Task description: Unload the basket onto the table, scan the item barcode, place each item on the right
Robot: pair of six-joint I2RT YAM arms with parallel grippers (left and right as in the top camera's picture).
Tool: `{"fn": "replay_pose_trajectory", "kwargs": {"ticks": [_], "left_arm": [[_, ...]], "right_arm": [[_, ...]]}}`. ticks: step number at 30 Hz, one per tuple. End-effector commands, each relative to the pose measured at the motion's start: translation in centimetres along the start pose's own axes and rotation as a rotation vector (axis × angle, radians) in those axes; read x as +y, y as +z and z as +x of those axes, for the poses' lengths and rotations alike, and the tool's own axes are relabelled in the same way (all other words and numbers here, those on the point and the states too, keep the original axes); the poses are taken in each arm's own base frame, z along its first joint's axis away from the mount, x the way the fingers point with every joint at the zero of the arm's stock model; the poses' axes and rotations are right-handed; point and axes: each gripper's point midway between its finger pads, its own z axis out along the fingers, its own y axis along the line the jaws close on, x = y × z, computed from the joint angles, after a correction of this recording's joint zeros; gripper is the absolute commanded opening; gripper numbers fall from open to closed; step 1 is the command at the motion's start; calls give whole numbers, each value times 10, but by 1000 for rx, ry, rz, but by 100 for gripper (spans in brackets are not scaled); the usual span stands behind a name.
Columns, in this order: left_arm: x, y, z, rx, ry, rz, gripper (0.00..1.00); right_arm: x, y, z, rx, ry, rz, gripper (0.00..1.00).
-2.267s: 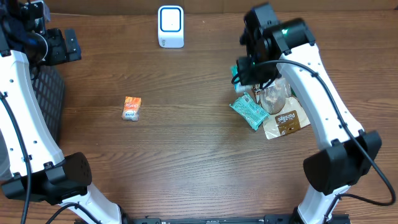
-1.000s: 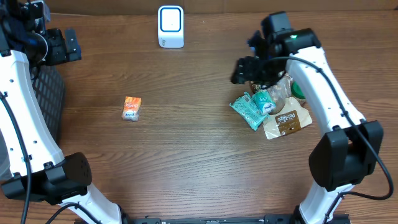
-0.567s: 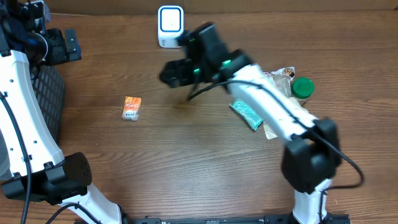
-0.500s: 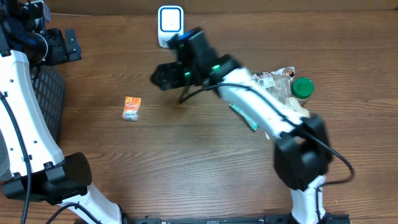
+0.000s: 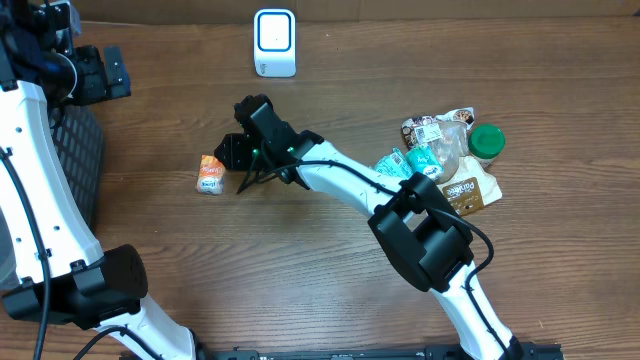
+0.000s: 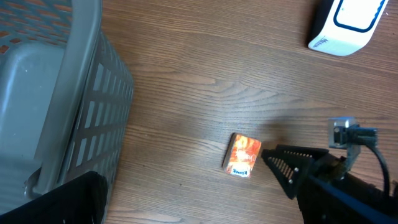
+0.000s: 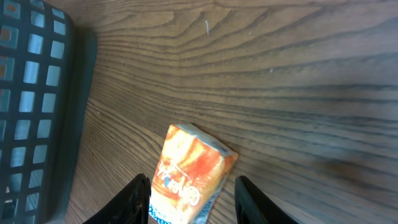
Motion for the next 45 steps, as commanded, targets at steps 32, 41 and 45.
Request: {"fn": "replay_pose_trajectory", "kwargs": {"ticks": [32, 41, 45], "left_arm": [[-2, -12, -4, -36, 17, 5, 100], [-2, -12, -4, -36, 17, 5, 100], [-2, -12, -4, -36, 17, 5, 99]], "right_arm": [[-28, -29, 27, 157, -343, 162, 4], [-51, -99, 56, 400, -544, 254, 42], [-59, -105, 59, 427, -511, 275, 62]]}}
